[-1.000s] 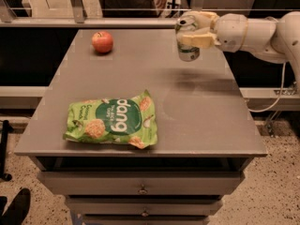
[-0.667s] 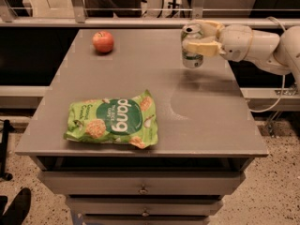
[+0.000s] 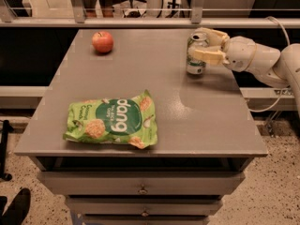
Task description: Place 7up can upright
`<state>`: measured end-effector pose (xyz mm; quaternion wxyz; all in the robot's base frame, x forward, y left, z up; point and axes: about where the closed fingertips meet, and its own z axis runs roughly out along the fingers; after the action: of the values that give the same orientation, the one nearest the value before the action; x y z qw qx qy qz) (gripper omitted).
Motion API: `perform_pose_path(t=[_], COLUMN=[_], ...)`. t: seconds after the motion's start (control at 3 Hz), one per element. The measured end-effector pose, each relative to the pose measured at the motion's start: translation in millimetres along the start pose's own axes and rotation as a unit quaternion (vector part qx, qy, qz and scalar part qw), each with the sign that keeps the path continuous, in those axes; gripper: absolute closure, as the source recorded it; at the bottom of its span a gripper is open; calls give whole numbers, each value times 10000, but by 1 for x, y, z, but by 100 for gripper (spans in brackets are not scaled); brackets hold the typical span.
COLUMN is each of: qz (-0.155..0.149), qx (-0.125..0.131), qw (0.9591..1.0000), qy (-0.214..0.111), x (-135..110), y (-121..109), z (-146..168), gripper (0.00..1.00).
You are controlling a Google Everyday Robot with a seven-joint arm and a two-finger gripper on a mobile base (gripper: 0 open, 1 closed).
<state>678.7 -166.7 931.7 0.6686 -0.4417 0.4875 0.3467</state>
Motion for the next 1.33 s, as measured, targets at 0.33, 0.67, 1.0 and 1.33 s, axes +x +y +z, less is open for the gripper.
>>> perform_pose_path(t=[0.33, 0.67, 1.0, 1.33], qz=[51, 129, 209, 275], qx=[43, 88, 99, 25], qw=[10000, 9999, 9997, 9991], qy=[-39, 4, 85, 322], x=[9, 18, 24, 26], y=[-1, 1, 2, 5], z=[-9, -15, -20, -25], gripper=[64, 41, 18, 0])
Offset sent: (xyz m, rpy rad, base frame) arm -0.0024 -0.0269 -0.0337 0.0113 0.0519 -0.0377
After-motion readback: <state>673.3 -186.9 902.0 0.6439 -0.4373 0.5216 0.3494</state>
